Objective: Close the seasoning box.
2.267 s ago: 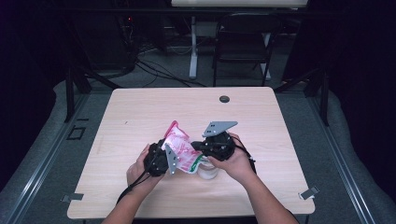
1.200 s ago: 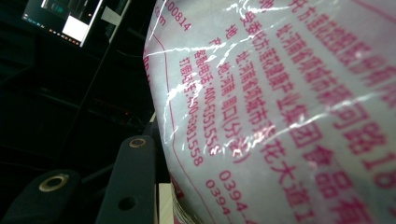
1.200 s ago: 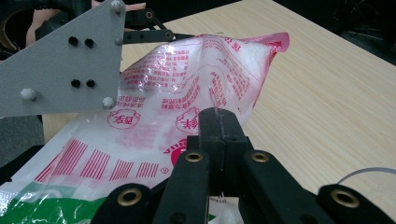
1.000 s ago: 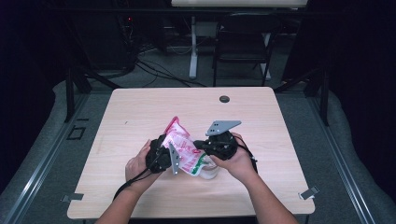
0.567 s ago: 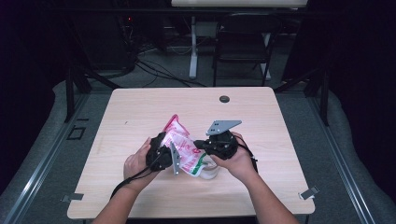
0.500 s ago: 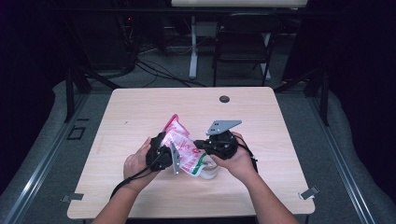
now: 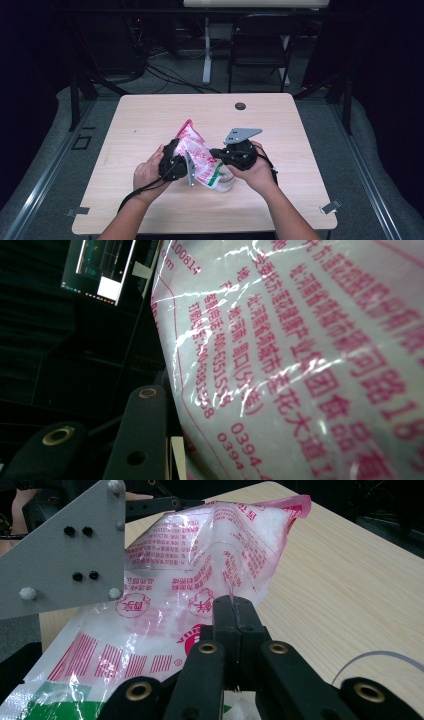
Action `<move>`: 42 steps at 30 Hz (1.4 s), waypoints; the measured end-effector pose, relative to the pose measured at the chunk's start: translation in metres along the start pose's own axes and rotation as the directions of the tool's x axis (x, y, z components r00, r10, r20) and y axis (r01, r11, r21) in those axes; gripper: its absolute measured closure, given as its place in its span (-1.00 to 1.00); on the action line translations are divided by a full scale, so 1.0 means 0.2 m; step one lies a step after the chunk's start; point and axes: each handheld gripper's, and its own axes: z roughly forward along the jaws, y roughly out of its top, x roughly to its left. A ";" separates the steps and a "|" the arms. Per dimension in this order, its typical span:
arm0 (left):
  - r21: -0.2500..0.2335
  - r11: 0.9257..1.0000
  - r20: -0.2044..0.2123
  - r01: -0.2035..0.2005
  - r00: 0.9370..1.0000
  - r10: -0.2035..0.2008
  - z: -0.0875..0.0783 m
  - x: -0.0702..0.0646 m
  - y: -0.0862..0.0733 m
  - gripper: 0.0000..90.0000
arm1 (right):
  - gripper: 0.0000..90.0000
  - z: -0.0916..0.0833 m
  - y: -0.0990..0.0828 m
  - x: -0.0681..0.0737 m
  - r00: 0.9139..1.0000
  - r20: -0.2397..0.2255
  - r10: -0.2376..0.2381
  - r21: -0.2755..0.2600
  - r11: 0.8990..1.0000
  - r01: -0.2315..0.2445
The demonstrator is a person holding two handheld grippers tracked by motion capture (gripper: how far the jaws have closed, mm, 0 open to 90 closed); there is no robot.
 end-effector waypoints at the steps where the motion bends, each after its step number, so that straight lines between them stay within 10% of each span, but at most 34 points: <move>1: -0.001 1.000 -0.001 -0.004 1.000 0.004 0.00 0.00 0.00 0.36 | 1.00 0.00 0.00 0.00 1.000 0.003 -0.001 0.003 1.000 0.001; 42: -0.034 0.990 -0.089 -0.138 0.987 0.135 0.04 -0.04 0.06 0.37 | 1.00 -0.05 -0.07 -0.02 0.998 0.056 0.022 0.003 1.000 -0.022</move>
